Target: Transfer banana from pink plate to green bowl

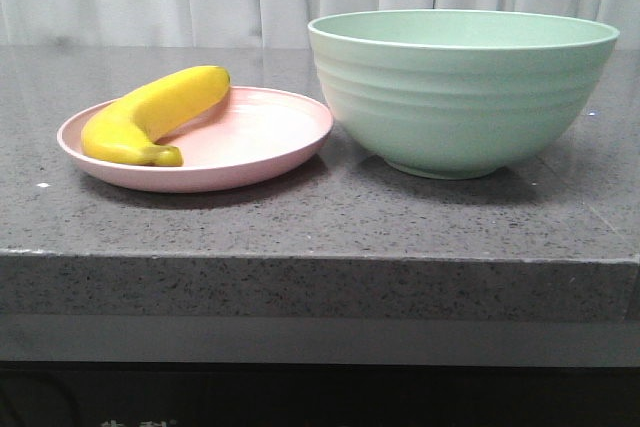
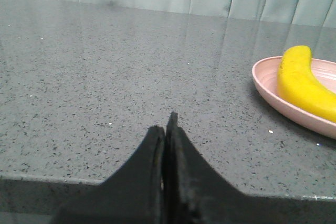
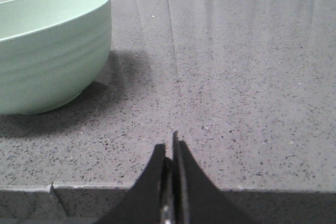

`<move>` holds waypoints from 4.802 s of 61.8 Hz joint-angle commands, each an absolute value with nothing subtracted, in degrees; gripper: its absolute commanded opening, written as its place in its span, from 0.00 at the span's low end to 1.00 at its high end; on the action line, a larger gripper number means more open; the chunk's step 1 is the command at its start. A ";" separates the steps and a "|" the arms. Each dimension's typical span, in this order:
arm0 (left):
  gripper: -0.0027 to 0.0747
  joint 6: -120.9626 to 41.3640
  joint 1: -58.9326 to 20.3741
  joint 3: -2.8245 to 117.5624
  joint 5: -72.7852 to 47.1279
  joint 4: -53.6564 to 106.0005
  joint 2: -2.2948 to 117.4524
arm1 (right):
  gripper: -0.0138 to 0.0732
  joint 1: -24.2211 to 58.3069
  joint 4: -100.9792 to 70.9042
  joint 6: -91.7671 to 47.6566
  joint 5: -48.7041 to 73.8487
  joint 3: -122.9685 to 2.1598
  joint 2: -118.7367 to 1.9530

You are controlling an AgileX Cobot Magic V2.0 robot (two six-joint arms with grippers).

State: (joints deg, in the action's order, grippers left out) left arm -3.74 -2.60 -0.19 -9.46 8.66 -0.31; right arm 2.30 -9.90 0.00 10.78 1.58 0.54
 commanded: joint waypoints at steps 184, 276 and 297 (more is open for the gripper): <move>0.83 -3.64 -17.84 46.40 -22.27 7.48 56.49 | 0.87 1.80 -2.32 0.00 9.67 -23.69 -20.38; 0.49 -3.64 -25.20 69.42 -34.94 8.11 91.98 | 0.87 1.80 -2.32 0.00 9.67 -23.69 -20.38; 0.15 -3.64 -25.09 69.42 -30.07 8.11 88.76 | 0.87 1.80 -2.32 0.00 9.67 -23.69 -20.38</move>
